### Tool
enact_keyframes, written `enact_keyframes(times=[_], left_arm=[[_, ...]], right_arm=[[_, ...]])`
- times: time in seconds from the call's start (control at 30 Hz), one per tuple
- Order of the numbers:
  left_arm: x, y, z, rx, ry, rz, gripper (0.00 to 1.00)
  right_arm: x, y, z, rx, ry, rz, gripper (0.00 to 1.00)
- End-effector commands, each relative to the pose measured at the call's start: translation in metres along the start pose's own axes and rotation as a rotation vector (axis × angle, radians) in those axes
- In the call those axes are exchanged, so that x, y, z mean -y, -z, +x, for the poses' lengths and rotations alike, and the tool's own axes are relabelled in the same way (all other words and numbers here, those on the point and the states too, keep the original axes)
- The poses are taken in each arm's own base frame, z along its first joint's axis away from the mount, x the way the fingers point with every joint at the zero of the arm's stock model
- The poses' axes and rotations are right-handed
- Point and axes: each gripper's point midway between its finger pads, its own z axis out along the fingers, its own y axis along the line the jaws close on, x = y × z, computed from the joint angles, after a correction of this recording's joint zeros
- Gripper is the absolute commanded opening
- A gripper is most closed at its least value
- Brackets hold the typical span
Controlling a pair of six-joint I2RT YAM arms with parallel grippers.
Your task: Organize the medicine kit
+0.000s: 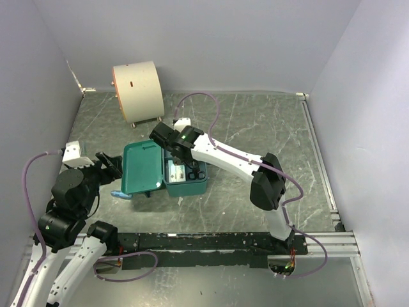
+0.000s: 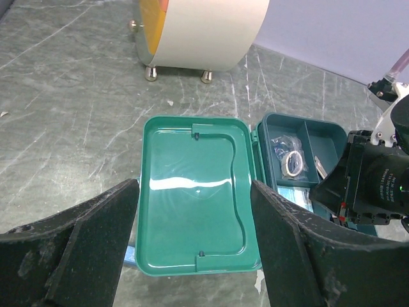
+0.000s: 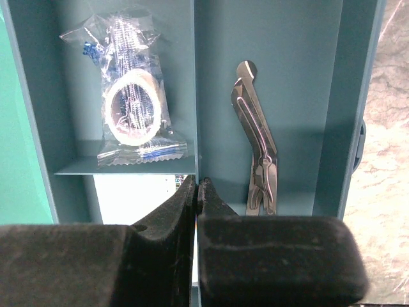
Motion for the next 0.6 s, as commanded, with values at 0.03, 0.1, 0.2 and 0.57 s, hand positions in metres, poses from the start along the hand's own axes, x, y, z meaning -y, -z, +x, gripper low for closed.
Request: enact_keyframes(times=[0.03,0.1,0.2,0.57], left_arm=[[0.0,-0.003,0.0,0.003,-0.005,-0.003,0.82],[0.001,-0.003,0.001,-0.001,-0.002,-0.002,0.82],[0.002,-0.002,0.001,-0.002,-0.002,0.009,0.82],[0.004,-0.005,0.004,-0.019,-0.002,0.008,0.82]], right_arm=[[0.001,-0.008,-0.003,0.011,0.002,0.016,0.0],[-0.002,-0.01,-0.001,0.004,0.012,-0.002,0.0],[-0.006,-0.014,0.002,-0.016,0.033,-0.041,0.0],[0.001,-0.028,0.008,-0.037,0.02,-0.045,0.0]])
